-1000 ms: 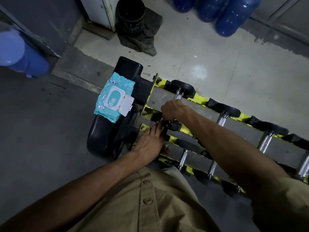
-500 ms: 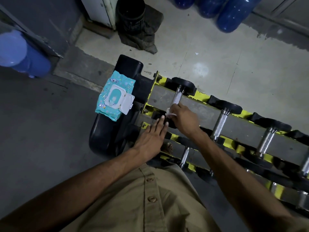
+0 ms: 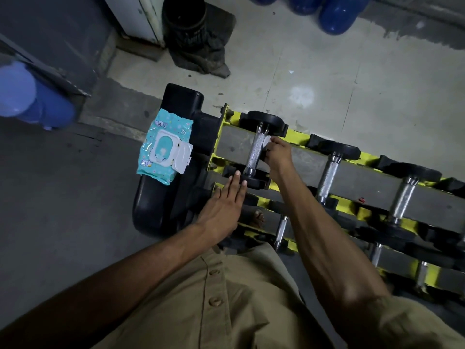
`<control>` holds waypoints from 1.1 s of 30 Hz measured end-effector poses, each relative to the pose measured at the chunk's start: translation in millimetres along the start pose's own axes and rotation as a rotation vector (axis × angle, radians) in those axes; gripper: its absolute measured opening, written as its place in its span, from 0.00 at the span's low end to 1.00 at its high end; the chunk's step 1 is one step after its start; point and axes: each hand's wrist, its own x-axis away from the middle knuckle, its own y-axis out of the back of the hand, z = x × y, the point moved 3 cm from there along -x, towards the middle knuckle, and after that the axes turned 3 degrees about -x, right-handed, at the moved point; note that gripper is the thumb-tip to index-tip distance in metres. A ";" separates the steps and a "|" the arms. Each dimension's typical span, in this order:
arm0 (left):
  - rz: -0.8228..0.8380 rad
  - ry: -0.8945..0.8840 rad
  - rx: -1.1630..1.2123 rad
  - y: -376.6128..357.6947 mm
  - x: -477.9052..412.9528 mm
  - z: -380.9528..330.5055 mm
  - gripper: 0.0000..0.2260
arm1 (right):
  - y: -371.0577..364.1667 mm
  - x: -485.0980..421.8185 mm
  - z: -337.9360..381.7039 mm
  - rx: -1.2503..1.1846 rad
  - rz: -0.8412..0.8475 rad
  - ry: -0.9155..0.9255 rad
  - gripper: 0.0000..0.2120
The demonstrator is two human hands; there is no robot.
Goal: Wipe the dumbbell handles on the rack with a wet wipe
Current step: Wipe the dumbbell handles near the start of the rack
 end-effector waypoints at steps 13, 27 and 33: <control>0.014 0.004 -0.026 7.5 2.6 -1.3 0.43 | -25.9 16.2 7.0 -0.194 -0.176 -0.068 0.14; -0.038 -0.006 -0.007 -1.7 -0.4 0.7 0.41 | -3.9 42.2 -2.8 1.294 -0.020 1.062 0.20; -0.051 -0.014 -0.017 -4.0 -2.1 2.2 0.41 | -0.6 39.1 5.6 1.659 0.365 1.185 0.19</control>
